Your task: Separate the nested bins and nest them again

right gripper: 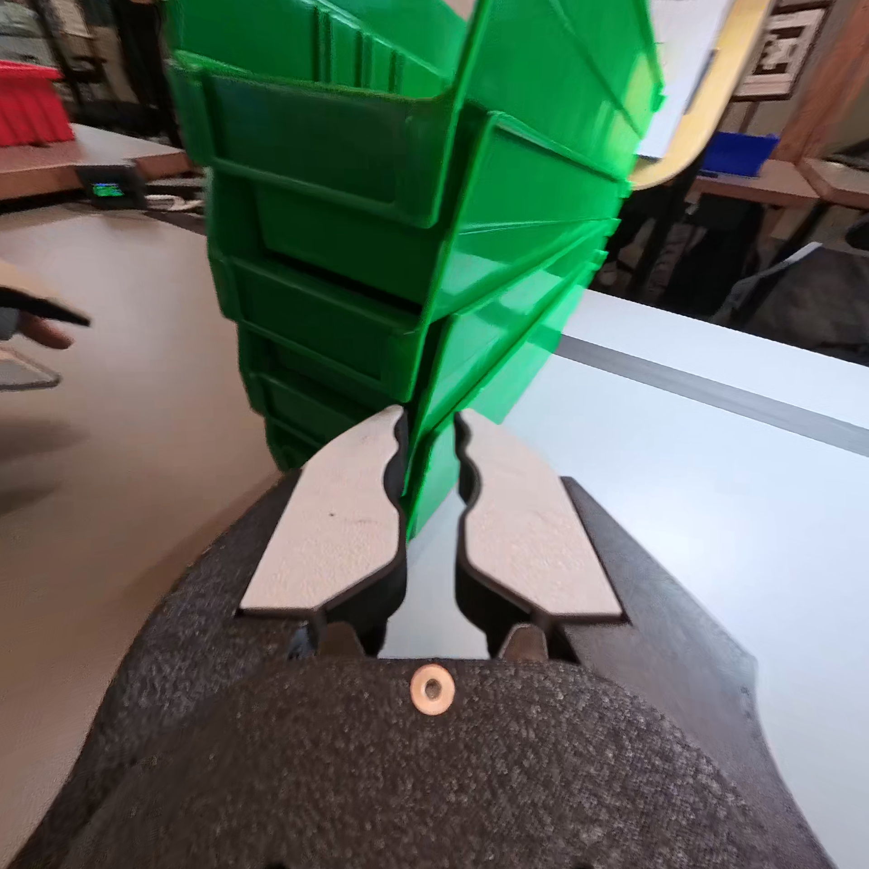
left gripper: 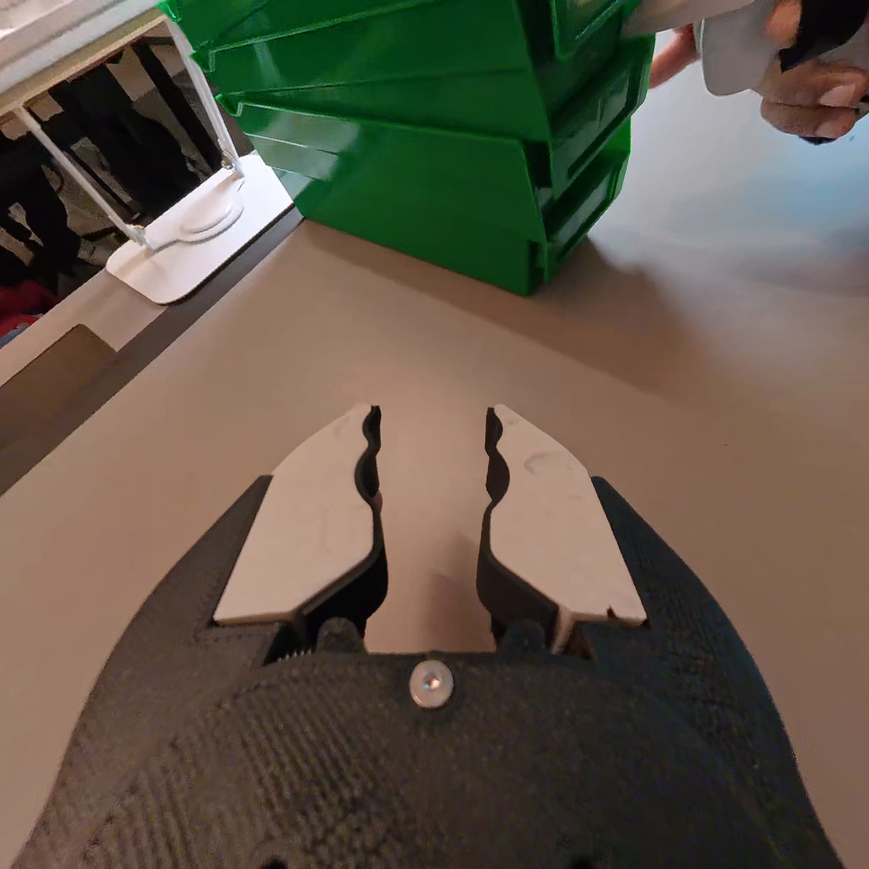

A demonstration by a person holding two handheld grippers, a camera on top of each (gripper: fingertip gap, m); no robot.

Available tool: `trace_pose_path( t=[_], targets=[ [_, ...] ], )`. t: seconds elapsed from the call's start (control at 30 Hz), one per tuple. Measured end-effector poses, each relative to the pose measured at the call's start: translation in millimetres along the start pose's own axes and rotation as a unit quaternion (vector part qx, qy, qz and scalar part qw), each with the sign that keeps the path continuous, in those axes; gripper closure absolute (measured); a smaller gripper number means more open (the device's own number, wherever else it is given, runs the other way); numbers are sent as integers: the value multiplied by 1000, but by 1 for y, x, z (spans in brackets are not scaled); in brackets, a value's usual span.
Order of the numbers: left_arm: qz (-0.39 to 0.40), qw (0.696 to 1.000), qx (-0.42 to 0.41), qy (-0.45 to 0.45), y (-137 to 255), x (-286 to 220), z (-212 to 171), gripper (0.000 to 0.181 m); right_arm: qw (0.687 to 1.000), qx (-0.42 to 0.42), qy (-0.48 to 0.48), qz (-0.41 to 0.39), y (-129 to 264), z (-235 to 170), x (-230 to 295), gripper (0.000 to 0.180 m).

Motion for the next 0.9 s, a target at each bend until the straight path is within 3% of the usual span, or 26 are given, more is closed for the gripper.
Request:
trace_pose_path(
  t=[0.07,0.17,0.57,0.77,0.9],
  targets=[
    [1,1000,-16,8,8,0,-2,139,1000,-4,21,8,0,1,6,172],
    [7,999,-36,11,15,-1,-6,142,998,-9,69,0,-1,2,11,172],
    [3,999,-43,31,14,0,-12,144,984,-77,116,111,7,17,73,171],
    [1,998,-53,21,11,-7,-8,144,992,-45,114,14,-20,24,76,174],
    [-1,998,-63,19,9,-8,-5,143,993,-37,108,-8,-33,30,89,174]
  ],
)
Point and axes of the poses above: each gripper's, where its closed fingertips meet, y back along the fingers, z out of its top, x = y × z across the jaws, the point moved 2 cm from there along y, back along the fingers, and after that the axes turned 11 degrees about y, right-handed, at the moved point
